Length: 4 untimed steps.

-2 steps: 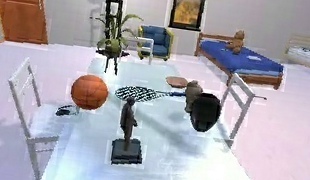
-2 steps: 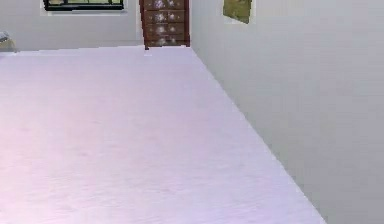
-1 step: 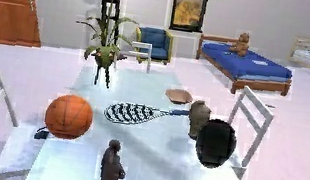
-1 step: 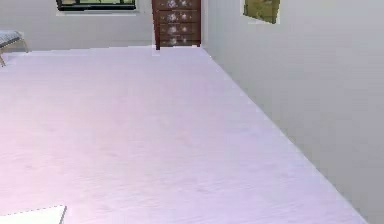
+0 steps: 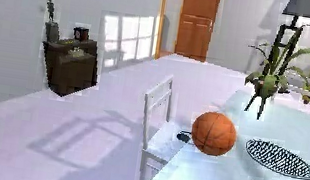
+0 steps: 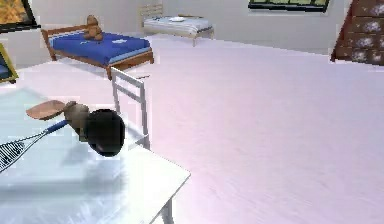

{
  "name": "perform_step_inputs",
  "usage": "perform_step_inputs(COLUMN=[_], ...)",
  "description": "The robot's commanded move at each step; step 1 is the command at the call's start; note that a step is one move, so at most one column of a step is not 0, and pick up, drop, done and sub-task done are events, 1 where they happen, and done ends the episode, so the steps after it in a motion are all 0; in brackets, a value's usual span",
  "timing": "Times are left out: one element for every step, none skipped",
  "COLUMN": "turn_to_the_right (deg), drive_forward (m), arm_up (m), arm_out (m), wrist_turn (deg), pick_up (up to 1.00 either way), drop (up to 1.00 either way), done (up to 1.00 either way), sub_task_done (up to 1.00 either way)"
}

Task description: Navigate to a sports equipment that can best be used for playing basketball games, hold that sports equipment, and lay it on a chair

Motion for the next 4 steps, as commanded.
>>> perform_step_inputs(turn_to_the_right=[-45.0,-21.0,24.0,3.0], drive_forward=[0.00,0.00,0.00,0.00], arm_up=[0.00,0.00,0.00,0.00], arm_out=[0.00,0.00,0.00,0.00], wrist_turn=[0.0,0.0,0.0,0.0], pick_up=[0.00,0.00,0.00,0.00], drop=[0.00,0.00,0.00,0.00], done=[0.00,0.00,0.00,0.00], sub_task_done=[0.00,0.00,0.00,0.00])
